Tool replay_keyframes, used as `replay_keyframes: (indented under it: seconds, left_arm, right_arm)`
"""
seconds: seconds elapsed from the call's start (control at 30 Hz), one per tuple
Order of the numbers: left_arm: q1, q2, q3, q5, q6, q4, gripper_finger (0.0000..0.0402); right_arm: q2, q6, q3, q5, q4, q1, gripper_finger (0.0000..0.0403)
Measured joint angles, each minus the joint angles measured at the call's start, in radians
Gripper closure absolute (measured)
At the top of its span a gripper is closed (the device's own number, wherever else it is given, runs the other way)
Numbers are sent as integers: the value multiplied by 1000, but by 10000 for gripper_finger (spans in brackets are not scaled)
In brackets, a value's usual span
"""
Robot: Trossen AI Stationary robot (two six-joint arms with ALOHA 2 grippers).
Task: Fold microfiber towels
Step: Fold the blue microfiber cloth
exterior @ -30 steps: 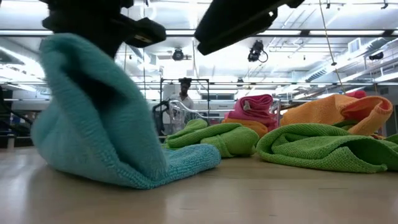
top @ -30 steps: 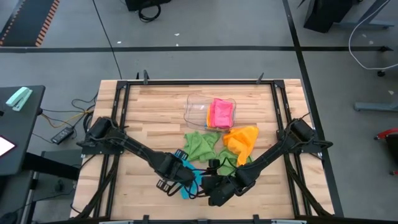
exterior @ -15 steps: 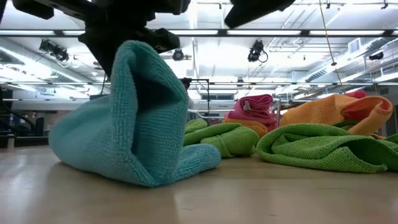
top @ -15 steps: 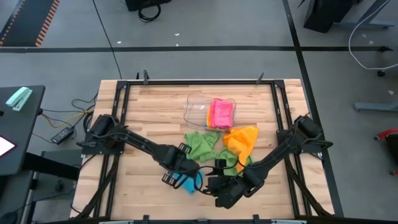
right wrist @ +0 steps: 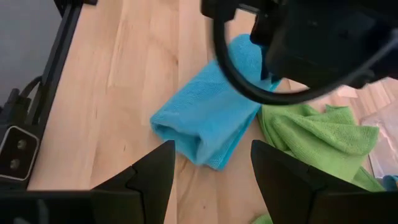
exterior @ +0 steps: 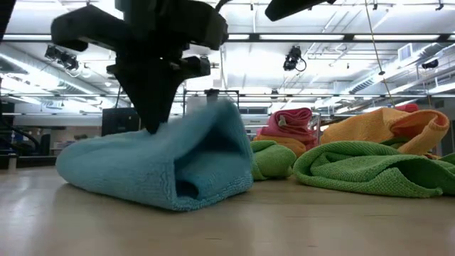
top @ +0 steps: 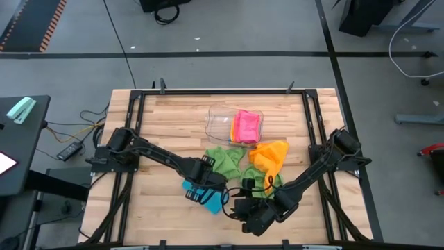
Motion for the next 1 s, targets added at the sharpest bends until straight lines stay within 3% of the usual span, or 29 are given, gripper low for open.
replay_keyframes:
  seconds: [0.2, 0.33, 0.53, 0.73, 1.0]
  left_arm:
    - [2, -8, 0, -14, 10, 45, 226]
    - [-36, -28, 0, 11, 1, 45, 180]
    - [-151, -17, 0, 77, -57, 58, 176]
    - [-214, -16, 0, -1, -153, 32, 186]
    - [-245, -16, 0, -37, -296, 201, 202]
  right_arm:
    - [0, 1, 0, 17, -1, 0, 183]
    - [-1, -13, -15, 80, -14, 1, 183]
    - [1, -42, -194, 116, 151, -11, 183]
    - [1, -144, -314, -19, 456, -50, 183]
    - [0, -326, -351, -88, 584, -125, 183]
